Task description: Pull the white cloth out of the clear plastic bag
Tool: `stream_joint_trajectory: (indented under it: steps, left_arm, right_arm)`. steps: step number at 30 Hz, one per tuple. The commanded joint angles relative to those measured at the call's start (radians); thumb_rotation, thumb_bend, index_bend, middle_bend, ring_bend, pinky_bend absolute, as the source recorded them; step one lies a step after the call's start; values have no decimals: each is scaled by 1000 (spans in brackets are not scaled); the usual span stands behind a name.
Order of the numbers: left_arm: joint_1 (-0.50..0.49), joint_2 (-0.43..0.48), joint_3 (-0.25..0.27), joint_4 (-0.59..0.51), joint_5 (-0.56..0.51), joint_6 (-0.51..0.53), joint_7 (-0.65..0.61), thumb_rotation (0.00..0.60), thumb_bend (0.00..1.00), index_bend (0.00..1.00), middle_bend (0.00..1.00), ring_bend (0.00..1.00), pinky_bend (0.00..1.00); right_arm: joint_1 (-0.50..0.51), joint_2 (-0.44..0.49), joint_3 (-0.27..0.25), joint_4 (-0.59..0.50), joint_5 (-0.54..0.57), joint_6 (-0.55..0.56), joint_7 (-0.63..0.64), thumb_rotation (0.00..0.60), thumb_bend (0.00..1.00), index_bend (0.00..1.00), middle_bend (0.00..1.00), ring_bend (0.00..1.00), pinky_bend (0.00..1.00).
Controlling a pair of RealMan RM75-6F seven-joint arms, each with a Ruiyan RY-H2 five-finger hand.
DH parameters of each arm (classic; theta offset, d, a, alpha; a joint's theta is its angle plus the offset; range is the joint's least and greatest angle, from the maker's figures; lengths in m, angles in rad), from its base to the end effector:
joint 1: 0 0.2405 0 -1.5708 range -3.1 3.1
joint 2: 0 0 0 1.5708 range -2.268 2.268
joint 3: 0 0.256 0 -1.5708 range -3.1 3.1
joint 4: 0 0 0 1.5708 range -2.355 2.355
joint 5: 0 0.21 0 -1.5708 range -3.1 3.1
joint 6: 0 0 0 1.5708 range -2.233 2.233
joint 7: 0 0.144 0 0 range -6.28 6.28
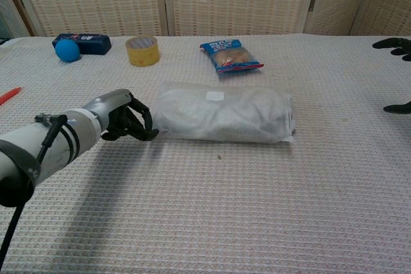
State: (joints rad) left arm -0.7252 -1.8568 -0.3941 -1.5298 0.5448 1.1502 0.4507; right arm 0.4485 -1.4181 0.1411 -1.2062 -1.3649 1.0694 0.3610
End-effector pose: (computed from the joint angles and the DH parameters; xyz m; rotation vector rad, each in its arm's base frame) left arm -0.1175 0.3236 -0.0753 -1.3117 -1.6269 -0.9274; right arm -0.3015 -0.3202 0.0692 1.4649 -1.2285 1.0614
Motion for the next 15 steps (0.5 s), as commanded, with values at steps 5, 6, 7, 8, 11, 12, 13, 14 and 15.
stream_joint_trajectory:
  steps: [5, 6, 7, 8, 11, 12, 13, 14, 15]
  left_arm:
    - [11, -2, 18, 6, 31, 7, -25, 575, 776, 762, 1000, 1000, 1000]
    - [11, -3, 18, 5, 32, 8, -26, 574, 800, 764, 1000, 1000, 1000]
    - [11, -3, 19, 5, 39, 9, -29, 574, 829, 766, 1000, 1000, 1000]
    - [11, -4, 19, 6, 43, 10, -32, 576, 848, 769, 1000, 1000, 1000]
    - [12, -6, 22, 9, 55, 12, -40, 587, 899, 774, 1000, 1000, 1000]
    - [13, -5, 24, 10, 57, 11, -41, 591, 905, 774, 1000, 1000, 1000]
    - [14, -5, 24, 10, 59, 10, -43, 591, 906, 774, 1000, 1000, 1000]
    - [15, -3, 26, 10, 61, 7, -46, 590, 907, 772, 1000, 1000, 1000]
    - [15, -1, 27, 11, 63, 4, -46, 588, 902, 763, 1000, 1000, 1000]
  right_arm:
    - [-1, -24, -5, 27, 0, -21, 77, 600, 105, 110, 0, 0, 0]
    - [-1, -26, -6, 31, -3, -22, 85, 600, 108, 115, 0, 0, 0]
    - [-1, -33, -5, 38, 0, -28, 111, 600, 113, 121, 0, 0, 0]
    - [0, -38, -6, 47, -1, -34, 125, 600, 117, 126, 0, 0, 0]
    - [4, -48, -12, 68, -7, -51, 167, 600, 126, 141, 0, 0, 0]
    - [5, -50, -14, 73, -8, -56, 176, 600, 126, 143, 0, 0, 0]
    - [5, -53, -15, 80, -9, -59, 181, 600, 126, 145, 0, 0, 0]
    - [6, -57, -16, 89, -10, -60, 185, 600, 126, 145, 0, 0, 0]
    - [5, -59, -16, 92, -11, -60, 189, 600, 125, 145, 0, 0, 0]
